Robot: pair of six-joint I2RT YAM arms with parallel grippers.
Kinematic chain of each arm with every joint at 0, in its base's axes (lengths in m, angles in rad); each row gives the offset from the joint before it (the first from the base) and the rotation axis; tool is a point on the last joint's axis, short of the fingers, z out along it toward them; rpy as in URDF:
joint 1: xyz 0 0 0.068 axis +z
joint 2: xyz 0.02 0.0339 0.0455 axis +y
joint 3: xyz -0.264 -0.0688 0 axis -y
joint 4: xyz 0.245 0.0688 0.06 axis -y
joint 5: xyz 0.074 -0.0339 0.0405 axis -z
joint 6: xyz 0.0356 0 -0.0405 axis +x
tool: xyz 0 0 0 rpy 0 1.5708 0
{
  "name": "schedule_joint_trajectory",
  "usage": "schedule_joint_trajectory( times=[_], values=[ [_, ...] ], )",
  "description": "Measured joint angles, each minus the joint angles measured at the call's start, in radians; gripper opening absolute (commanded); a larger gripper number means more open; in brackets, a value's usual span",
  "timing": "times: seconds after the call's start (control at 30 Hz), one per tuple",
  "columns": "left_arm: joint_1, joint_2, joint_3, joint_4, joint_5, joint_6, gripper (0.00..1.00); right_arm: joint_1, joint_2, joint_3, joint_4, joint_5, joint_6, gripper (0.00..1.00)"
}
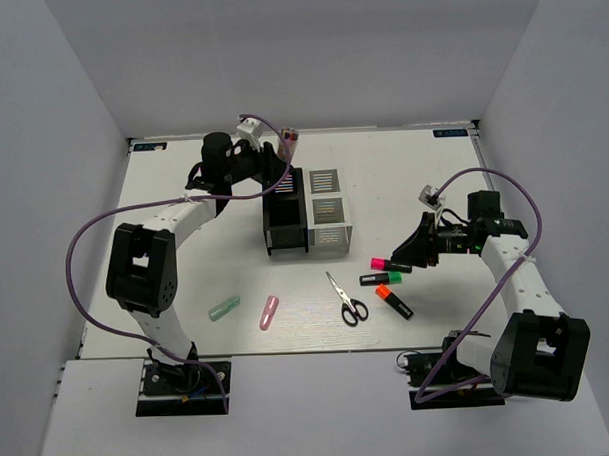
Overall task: Sort the stationery into containers
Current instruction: Place the stationery into the container
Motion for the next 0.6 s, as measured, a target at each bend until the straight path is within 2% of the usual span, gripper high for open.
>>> schedule_joint_trajectory(
  times=[0.6],
  values=[
    [0.007,0.047,-0.061,0.162,0.048,-0.045,0.0,-0.002,0.024,0.0,-0.044,-0.024,-0.066,0.37]
  ],
)
